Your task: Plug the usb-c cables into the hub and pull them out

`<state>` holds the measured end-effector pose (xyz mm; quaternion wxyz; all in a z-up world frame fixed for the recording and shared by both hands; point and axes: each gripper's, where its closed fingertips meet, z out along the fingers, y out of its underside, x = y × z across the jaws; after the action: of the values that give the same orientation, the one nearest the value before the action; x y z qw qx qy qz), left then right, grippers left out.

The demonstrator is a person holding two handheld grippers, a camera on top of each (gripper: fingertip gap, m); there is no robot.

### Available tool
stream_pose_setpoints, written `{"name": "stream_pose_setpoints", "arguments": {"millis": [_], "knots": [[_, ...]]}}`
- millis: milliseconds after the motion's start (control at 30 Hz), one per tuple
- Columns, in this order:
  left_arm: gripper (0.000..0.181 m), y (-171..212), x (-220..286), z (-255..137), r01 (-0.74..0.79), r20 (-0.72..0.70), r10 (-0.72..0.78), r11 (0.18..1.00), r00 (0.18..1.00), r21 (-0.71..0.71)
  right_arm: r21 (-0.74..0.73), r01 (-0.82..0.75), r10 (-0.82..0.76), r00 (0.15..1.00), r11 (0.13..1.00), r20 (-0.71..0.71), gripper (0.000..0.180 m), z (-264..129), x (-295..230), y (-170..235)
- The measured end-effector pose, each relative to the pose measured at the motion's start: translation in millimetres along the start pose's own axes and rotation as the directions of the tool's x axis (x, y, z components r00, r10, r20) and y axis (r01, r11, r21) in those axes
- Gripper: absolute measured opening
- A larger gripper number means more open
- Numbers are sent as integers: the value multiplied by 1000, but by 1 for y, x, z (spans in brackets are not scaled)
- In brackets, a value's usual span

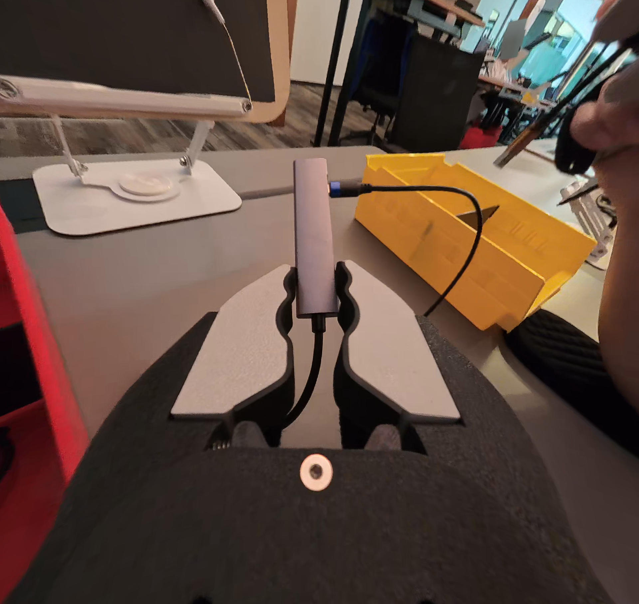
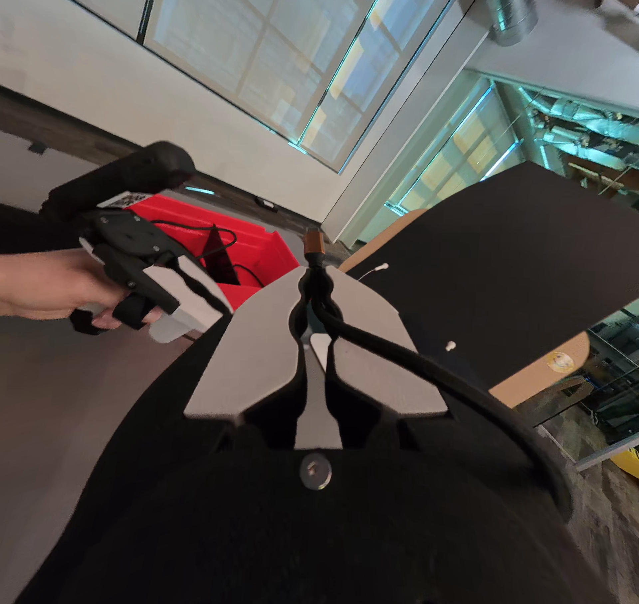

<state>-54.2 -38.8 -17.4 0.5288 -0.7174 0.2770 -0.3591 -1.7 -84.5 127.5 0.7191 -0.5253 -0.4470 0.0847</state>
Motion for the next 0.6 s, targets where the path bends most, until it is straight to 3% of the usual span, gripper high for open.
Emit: {"name": "stream_pose_setpoints", "arguments": {"millis": [133, 300, 467, 600], "knots": [[22, -13, 1, -9, 3, -22, -2, 997, 1000, 71, -5, 62, -62, 997, 998, -41, 6, -2, 3, -4], [21, -25, 13, -18, -35, -88, 47, 991, 995, 130, -20, -5, 3, 993, 1000, -115, 5, -21, 39, 6], [21, -37, 19, -28, -59, -79, 74, 981, 994, 184, -63, -79, 74, 994, 995, -86, 6, -26, 47, 18], [21, -39, 13, -30, -68, -32, 75, 980, 997, 190, -62, -108, 108, 994, 992, 2, 5, -20, 16, -6]]}}
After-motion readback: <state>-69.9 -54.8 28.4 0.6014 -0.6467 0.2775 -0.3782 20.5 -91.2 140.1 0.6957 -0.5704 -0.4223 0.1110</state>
